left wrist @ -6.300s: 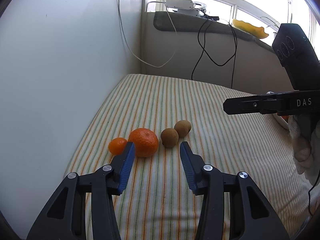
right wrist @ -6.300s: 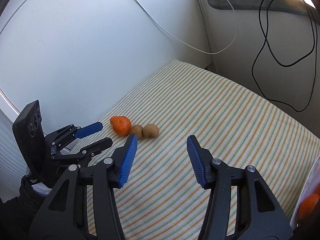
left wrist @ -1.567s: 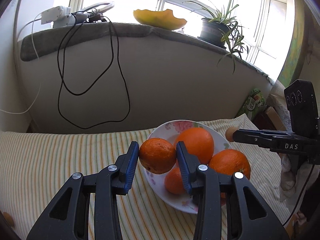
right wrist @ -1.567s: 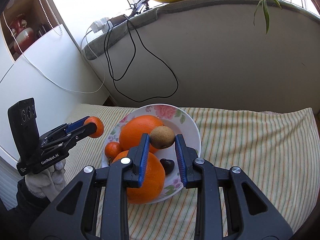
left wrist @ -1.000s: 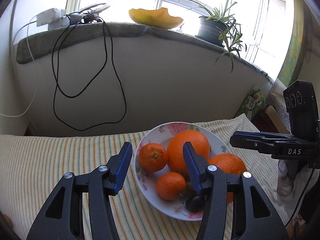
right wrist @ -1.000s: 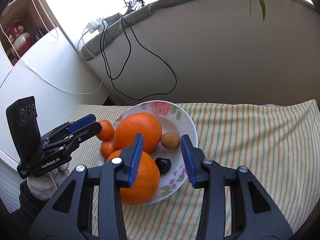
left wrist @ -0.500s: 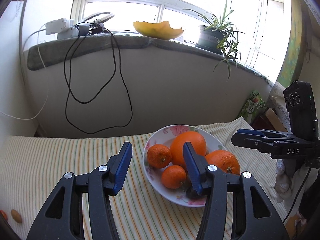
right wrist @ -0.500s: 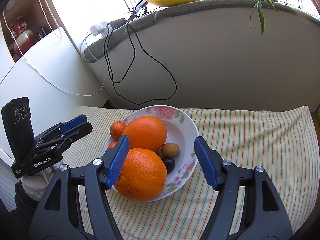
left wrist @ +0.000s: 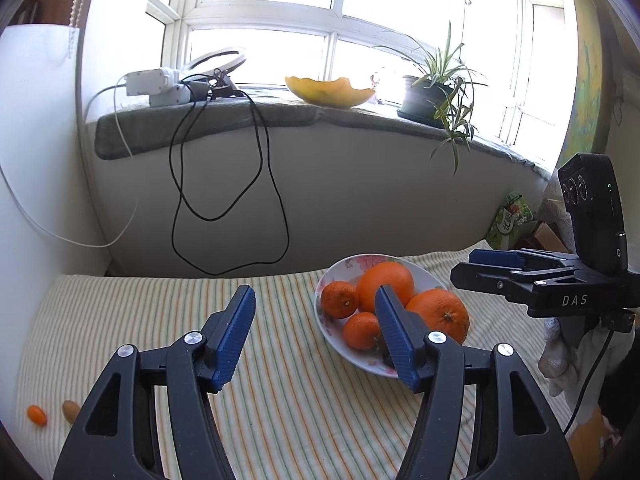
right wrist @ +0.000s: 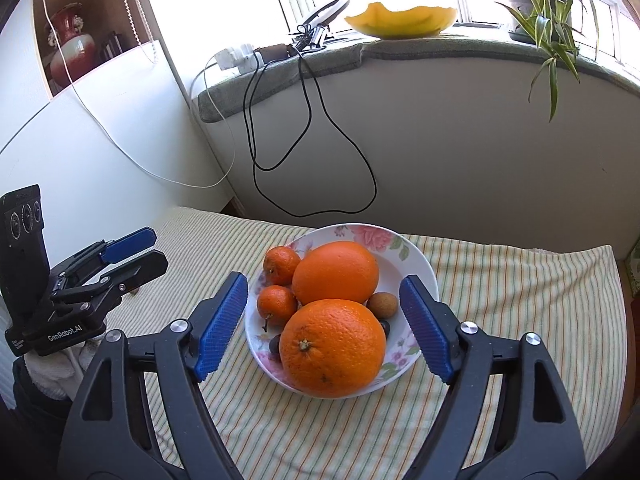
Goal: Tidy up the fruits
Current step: 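Move the left tool to the last tangerine while the right tool moves to the last kiwi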
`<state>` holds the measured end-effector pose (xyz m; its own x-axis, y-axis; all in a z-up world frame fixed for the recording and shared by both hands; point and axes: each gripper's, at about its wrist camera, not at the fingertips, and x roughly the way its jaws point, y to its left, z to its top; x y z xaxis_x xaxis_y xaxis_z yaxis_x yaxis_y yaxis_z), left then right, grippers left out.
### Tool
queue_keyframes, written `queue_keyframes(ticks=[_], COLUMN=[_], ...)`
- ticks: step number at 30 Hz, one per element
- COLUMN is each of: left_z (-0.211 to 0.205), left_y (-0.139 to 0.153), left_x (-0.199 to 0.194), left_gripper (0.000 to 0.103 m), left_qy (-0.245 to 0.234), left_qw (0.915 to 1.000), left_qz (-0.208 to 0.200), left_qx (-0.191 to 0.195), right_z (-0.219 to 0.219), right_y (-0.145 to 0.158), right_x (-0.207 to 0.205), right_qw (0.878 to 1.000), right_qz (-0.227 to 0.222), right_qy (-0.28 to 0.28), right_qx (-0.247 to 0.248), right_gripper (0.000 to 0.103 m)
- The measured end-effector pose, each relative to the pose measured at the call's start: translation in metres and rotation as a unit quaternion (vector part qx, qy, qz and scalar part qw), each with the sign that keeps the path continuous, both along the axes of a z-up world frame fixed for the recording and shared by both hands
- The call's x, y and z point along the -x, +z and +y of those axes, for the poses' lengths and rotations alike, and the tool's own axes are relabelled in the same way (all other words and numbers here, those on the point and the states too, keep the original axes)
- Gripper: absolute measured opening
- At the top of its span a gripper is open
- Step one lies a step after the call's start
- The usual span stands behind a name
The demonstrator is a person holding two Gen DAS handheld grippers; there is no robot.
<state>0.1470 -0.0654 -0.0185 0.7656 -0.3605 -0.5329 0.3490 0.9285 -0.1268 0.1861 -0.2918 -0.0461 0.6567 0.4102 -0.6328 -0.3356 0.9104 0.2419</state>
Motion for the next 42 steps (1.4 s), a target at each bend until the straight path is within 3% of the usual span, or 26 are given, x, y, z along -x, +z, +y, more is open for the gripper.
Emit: queue_keyframes(ticks=[20,42], left_z=[0.098,0.219], left_y=[-0.006,-0.059], left_x=[0.036,0.072], left_gripper=[0.062,0.062], left_qy=[0.096,0.225], left_qw=[0.9954,0.9726], left_qz=[0.001,0.059], left_qx=[0.007,0.004], right_z=[0.094,0.217], right_y=[0.005,-0.012], right_x=[0.006,0.012], right_qw=[0.996,0.98], right_qz=[-0.009,-0.01], right_qy=[0.083,0.195], right_qx=[0.012,0.036], right_gripper=[0.086,0.086])
